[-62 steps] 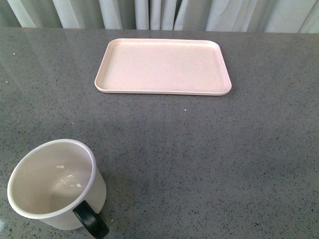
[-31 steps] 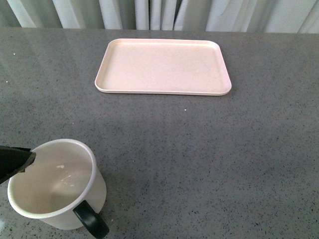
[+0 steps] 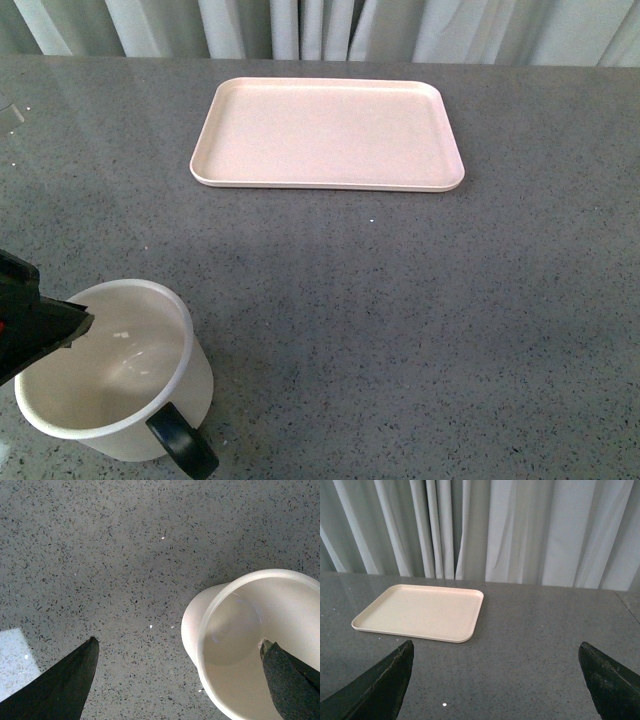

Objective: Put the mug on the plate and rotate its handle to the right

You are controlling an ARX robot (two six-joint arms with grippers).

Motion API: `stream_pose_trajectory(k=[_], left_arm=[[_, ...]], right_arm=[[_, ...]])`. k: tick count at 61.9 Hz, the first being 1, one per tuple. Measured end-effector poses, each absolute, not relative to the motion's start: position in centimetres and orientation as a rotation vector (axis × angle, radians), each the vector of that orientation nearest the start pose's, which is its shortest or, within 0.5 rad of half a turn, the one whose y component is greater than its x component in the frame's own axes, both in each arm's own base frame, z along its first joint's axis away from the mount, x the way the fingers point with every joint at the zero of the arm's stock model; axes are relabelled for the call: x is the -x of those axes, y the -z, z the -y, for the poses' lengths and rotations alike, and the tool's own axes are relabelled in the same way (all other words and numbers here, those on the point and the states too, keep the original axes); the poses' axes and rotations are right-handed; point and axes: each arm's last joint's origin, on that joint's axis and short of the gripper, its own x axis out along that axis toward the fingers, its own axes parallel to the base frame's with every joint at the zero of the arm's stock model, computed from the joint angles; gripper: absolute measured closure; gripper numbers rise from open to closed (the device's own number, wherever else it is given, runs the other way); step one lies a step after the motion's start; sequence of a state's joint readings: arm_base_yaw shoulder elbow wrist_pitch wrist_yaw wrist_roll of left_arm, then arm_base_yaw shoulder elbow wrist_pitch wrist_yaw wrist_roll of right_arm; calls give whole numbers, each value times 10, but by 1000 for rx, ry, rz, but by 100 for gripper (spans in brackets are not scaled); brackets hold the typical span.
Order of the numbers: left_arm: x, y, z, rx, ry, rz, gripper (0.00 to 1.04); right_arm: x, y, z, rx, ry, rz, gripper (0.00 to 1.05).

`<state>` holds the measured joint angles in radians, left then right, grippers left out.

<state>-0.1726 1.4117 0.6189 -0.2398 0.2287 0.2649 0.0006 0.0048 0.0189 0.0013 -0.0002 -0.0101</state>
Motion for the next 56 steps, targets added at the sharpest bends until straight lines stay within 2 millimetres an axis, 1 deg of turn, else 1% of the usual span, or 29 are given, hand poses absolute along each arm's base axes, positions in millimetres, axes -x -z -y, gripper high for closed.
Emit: stream_pose_trajectory(k=[23, 39, 46, 53, 56], left_arm=[[-244, -135, 55, -250, 533, -1049, 9], [-251, -130, 58, -257, 538, -1072, 10], [-254, -129, 60, -266, 543, -1079, 24], [-255, -129, 64, -275, 556, -1087, 45], [-255, -129, 65, -278, 560, -1089, 50]], right_arm=[[-97, -170, 0, 10, -1, 15, 9], [-97, -170, 0, 10, -1, 15, 9], [-97, -170, 0, 10, -1, 15, 9], [-97, -170, 0, 10, -1, 15, 9], [-97, -170, 0, 10, -1, 15, 9]])
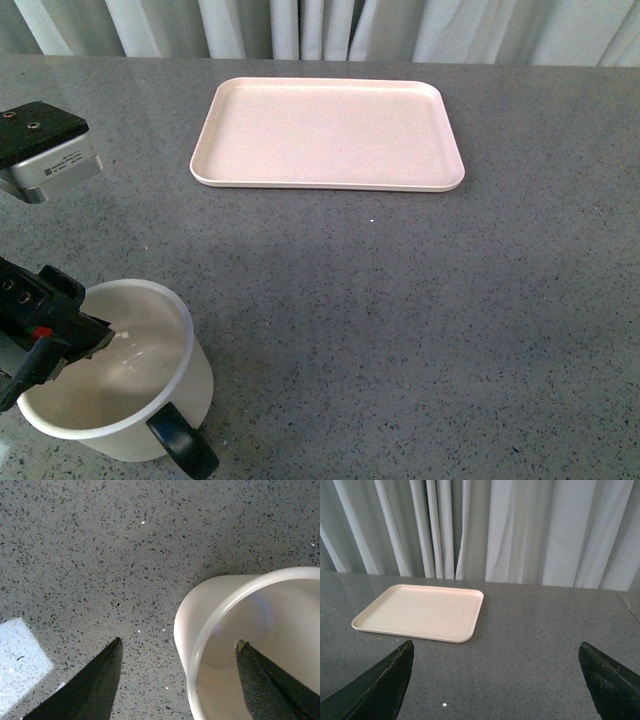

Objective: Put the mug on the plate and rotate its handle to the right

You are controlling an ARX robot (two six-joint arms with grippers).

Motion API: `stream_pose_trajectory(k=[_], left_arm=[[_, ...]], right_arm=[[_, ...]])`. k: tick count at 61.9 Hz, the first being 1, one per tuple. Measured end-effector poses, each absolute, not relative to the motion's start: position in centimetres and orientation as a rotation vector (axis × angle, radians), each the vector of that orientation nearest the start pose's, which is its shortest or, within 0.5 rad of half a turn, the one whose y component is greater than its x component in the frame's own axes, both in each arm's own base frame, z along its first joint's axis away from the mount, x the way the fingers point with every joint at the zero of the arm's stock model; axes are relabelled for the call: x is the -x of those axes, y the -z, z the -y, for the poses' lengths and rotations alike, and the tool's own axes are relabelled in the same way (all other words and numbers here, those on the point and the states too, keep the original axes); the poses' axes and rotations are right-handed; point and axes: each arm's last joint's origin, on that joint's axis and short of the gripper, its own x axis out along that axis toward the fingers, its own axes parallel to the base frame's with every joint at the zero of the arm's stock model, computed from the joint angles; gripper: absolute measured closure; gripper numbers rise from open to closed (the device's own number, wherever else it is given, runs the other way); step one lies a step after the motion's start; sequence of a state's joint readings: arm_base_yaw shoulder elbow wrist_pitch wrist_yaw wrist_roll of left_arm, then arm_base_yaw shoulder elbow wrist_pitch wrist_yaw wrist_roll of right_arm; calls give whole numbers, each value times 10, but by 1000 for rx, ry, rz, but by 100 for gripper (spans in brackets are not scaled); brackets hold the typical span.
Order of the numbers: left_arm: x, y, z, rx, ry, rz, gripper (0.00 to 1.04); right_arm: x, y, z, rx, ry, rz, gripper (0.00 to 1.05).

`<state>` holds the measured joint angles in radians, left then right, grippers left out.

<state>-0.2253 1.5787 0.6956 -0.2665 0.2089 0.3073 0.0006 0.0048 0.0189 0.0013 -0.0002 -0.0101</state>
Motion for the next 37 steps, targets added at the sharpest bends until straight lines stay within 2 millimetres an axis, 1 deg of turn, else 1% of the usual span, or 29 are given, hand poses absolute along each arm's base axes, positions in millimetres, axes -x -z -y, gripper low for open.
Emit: stream_pose_trajectory(k=[1, 3, 7, 10, 14, 17, 18, 22, 37], left_arm=[[-255, -129, 65, -280, 563, -1091, 54], [-255, -129, 66, -283, 566, -1092, 58], [-256, -128, 68, -286, 573, -1097, 68], [-256, -128, 69, -288, 575, -1100, 74], [-257, -129, 70, -291, 580, -1099, 84], [-257, -130, 71, -292, 582, -1098, 90], [-257, -130, 72, -294, 582, -1098, 93], [-258, -131, 73, -297, 584, -1098, 102], [-257, -138, 78, -308, 580, -1124, 103]], right_arm=[[-97, -170, 0, 10, -1, 15, 9], [-97, -170, 0, 10, -1, 15, 9], [-97, -170, 0, 10, -1, 15, 9], [-97, -170, 0, 10, -1, 15, 9], [-97, -170, 0, 10, -1, 15, 9], [-97, -170, 0, 10, -1, 15, 9], [-97, -170, 0, 10, -1, 15, 9], [-97, -170, 0, 10, -1, 15, 9], [-97, -170, 0, 10, -1, 15, 9]])
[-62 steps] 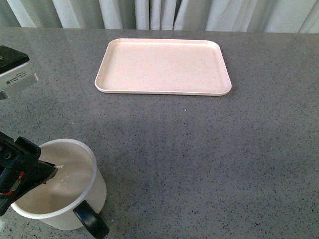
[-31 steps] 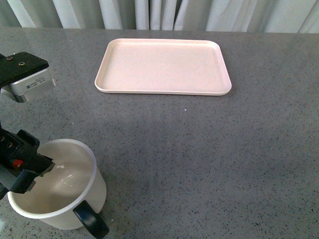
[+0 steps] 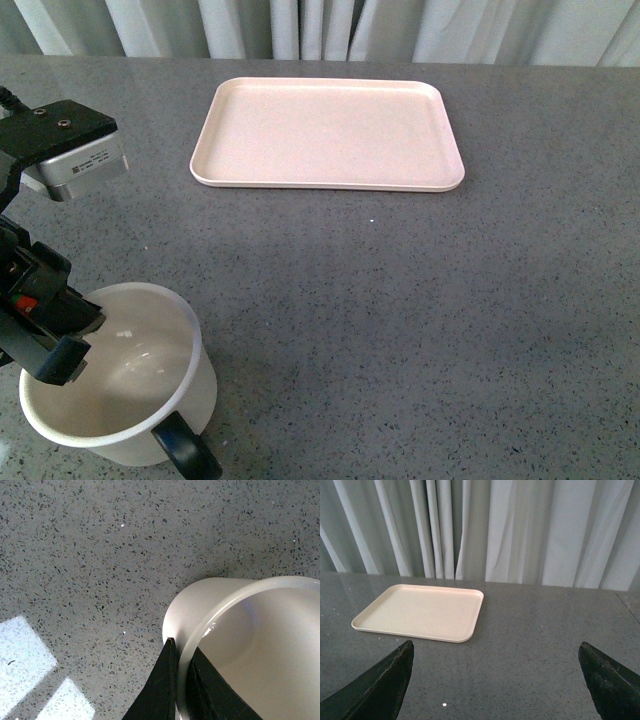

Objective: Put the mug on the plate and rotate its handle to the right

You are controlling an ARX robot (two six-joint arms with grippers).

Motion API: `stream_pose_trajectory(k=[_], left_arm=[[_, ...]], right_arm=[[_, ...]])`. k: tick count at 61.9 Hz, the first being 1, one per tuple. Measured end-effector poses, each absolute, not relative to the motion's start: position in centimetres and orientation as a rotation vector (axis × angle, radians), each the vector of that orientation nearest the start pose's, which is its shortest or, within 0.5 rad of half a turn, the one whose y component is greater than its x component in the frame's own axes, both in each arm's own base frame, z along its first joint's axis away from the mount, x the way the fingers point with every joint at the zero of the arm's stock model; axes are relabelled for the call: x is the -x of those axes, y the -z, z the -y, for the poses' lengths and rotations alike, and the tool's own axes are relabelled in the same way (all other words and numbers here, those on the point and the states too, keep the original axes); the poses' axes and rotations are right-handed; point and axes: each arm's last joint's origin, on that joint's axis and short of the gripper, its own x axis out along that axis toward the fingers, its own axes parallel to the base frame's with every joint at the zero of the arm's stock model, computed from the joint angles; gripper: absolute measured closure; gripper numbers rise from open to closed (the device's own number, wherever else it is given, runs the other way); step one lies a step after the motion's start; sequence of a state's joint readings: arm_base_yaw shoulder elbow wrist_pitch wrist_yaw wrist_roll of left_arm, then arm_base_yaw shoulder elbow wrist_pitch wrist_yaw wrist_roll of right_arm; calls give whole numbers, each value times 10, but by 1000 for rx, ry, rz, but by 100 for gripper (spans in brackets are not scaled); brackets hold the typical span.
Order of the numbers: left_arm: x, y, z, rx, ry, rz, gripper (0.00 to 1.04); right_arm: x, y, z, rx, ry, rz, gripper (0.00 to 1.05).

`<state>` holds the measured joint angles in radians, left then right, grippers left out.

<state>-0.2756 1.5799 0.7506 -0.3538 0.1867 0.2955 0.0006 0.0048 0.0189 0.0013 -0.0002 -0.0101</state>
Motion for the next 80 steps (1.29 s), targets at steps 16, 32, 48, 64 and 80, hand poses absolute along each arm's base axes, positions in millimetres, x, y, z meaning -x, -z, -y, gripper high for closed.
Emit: stream_pose_trajectory(k=[16, 32, 48, 64, 80], left_arm=[[-299, -189, 105, -305, 595, -997, 103], [-371, -210, 166, -281, 667, -936, 103], [-445, -196, 203, -282, 681, -978, 103], [-483, -187, 202, -258, 652, -1001, 103], [-505, -185, 200, -240, 644, -990, 103]], right_arm=[[-97, -170, 0, 10, -1, 15, 9], [-97, -170, 0, 10, -1, 15, 9], [-97, -170, 0, 10, -1, 15, 9], [-97, -170, 0, 10, -1, 15, 9], [-97, -170, 0, 10, -1, 15, 9]])
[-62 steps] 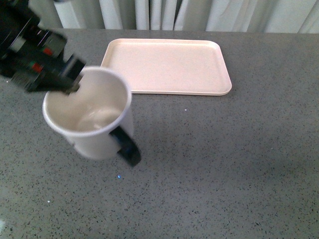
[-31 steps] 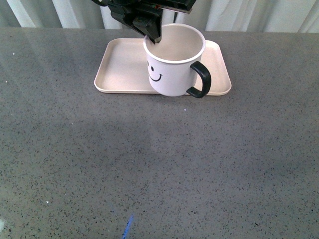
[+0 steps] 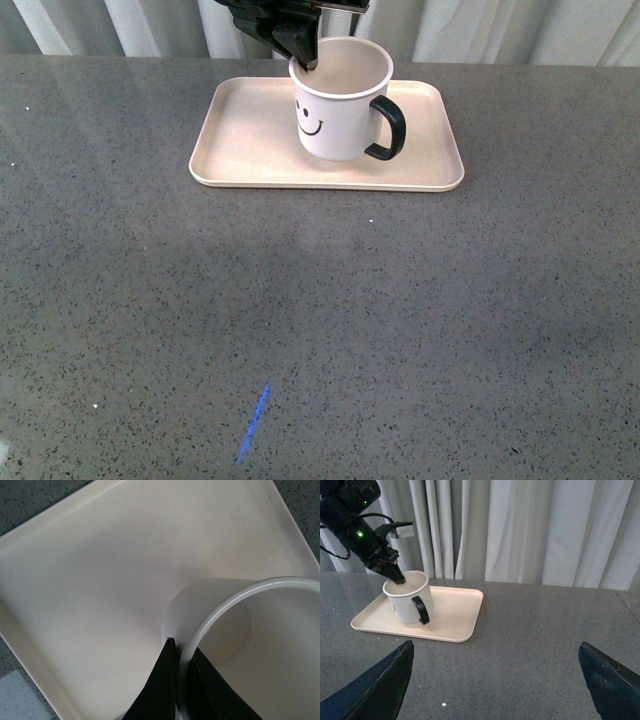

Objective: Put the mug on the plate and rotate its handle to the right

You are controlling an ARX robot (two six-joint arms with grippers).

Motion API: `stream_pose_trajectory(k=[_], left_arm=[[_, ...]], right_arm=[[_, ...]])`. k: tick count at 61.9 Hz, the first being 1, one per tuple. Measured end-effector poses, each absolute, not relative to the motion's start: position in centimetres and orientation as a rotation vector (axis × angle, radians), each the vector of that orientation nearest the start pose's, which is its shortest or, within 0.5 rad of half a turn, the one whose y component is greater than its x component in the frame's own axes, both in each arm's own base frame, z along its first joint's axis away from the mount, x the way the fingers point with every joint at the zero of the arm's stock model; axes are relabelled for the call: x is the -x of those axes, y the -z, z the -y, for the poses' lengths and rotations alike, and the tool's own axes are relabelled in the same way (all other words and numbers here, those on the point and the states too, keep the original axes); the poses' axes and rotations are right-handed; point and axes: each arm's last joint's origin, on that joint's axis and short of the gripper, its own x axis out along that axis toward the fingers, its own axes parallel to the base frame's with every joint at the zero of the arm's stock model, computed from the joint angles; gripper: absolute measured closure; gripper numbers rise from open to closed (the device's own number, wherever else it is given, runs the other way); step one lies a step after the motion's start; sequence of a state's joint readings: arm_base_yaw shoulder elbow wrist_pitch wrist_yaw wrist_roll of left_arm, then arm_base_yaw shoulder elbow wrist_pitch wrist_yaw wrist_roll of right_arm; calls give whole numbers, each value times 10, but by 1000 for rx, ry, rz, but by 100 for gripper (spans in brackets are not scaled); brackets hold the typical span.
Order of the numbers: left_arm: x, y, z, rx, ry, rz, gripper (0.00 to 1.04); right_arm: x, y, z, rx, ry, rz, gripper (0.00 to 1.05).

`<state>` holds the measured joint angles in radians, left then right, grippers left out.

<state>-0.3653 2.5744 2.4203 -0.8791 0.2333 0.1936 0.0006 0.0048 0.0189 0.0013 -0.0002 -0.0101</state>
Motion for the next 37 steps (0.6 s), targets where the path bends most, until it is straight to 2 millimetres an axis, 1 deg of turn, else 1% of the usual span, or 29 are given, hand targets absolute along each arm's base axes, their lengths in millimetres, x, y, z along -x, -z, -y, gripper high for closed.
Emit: stream_pose_trajectory(k=[24, 37], left_arm=[[-520, -171, 197, -262, 638, -1029, 103], [-523, -165, 197, -278, 637, -1046, 103]], right_arm=[[-97, -170, 0, 10, 0, 15, 9], [-97, -170, 0, 10, 0, 15, 9]])
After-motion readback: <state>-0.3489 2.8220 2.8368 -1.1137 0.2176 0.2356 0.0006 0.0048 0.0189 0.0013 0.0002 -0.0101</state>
